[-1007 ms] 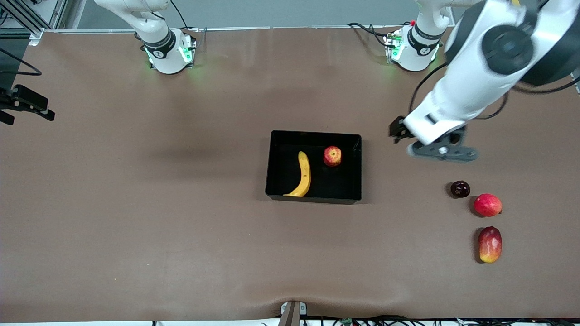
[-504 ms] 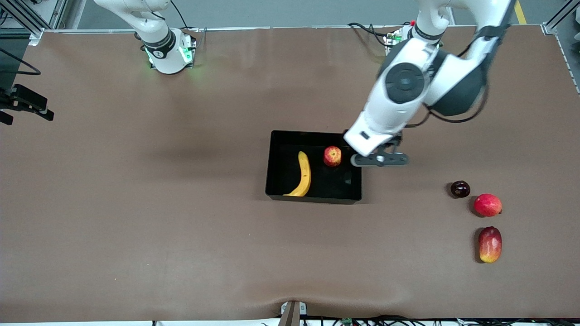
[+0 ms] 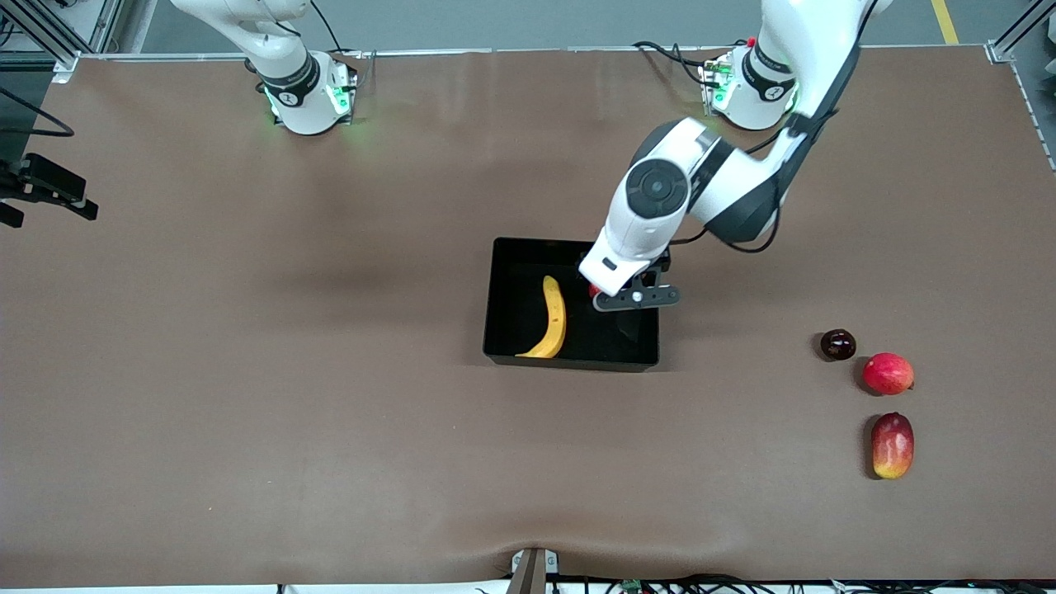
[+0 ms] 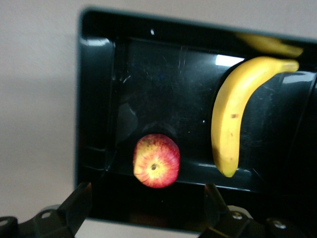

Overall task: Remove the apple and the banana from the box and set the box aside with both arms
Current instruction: 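Lower the left gripper into the tray and grasp the red apple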

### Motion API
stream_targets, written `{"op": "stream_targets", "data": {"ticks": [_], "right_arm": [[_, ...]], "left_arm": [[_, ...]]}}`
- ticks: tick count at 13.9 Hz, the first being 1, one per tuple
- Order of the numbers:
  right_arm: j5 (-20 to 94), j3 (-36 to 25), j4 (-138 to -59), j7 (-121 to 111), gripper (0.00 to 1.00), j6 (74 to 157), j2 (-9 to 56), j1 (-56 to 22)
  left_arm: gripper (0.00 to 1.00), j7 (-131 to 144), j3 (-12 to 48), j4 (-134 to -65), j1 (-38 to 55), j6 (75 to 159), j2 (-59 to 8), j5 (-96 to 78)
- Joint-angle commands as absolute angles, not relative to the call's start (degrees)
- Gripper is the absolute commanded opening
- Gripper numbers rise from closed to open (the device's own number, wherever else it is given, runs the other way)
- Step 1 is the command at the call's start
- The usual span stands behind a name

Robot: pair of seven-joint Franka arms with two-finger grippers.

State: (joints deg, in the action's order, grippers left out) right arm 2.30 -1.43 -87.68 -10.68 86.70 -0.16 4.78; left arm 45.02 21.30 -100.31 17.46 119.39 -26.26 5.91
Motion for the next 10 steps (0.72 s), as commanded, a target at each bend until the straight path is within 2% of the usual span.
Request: {"op": "stream_targets", "data": {"ticks": [1, 10], "right_arm": [[3.16, -1.32, -87.63, -10.72, 1.0, 86.66, -0.7, 4.92], [3.16, -1.32, -87.63, -10.63, 1.0, 86.57, -0.7, 4.83]], "left_arm": [[1.0, 46.84, 21.36, -99.84, 18.19, 122.86, -30.66, 7.12], [1.0, 47.46, 21.27, -100.37, 19.25, 123.84, -35.51, 7.21]]}}
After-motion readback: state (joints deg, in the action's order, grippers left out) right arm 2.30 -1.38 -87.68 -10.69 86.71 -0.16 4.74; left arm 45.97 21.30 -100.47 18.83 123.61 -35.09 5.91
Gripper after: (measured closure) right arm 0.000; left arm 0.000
